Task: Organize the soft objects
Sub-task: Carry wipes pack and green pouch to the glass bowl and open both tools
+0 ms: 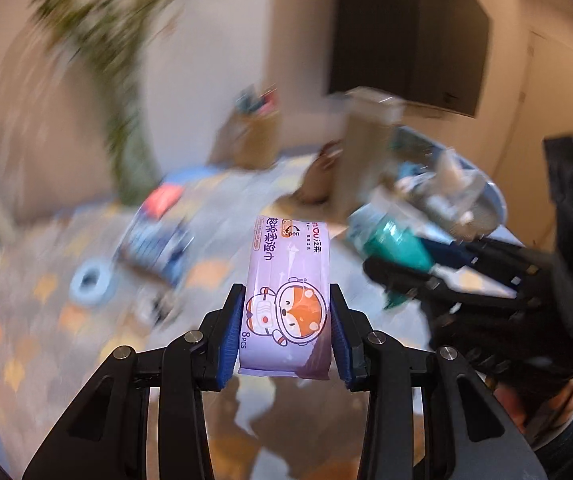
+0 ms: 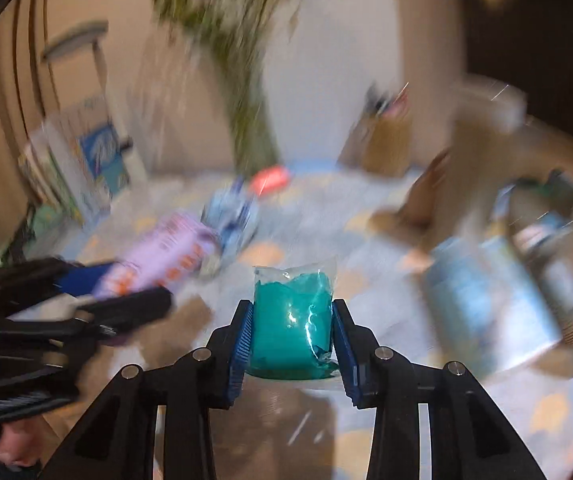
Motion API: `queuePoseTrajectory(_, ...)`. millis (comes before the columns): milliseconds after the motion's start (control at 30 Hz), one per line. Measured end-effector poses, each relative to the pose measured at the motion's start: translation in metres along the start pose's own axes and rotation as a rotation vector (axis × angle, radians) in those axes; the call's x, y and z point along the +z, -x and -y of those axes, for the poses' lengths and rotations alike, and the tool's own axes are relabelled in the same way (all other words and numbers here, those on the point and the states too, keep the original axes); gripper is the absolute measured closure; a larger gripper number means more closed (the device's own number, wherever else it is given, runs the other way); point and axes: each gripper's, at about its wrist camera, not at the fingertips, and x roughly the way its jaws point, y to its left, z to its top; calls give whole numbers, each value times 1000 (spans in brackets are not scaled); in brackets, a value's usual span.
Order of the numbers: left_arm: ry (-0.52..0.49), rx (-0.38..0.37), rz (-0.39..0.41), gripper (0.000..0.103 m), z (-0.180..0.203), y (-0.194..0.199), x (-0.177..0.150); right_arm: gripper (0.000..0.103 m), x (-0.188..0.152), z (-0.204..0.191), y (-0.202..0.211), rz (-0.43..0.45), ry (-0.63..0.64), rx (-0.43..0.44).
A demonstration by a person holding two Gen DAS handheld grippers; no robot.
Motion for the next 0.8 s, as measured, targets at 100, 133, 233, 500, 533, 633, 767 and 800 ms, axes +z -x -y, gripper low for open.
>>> queuePoseTrajectory(100, -93, -50, 33, 67, 48, -8, 33, 65, 17, 44, 40, 105, -49, -56)
queuePoseTrajectory(133, -119, -71, 39, 67, 65, -13, 43, 65, 21, 60, 54, 137, -68, -77)
queuePoseTrajectory(233, -188, -126, 51, 66, 113, -31, 67, 65, 29, 110, 83, 192, -133, -145)
queuePoseTrajectory(500, -173, -202, 28, 66, 190, -110, 131, 65, 30, 246, 120, 209, -377, -276)
queuePoseTrajectory(533, -160, -198, 30, 66, 195, -120, 139, 65, 31, 260, 122, 209, -410, -281)
queuePoseTrajectory(633, -128, -223, 10, 66, 208, -151, 155, 65, 30, 298, 122, 189, -490, -270)
queuePoseTrajectory(767, -124, -188, -55, 67, 220, -191, 153, 65, 38, 335, 109, 177, -576, -236)
queuePoseTrajectory(800, -125, -181, -69, 66, 221, -200, 150, 65, 40, 341, 105, 167, -584, -229)
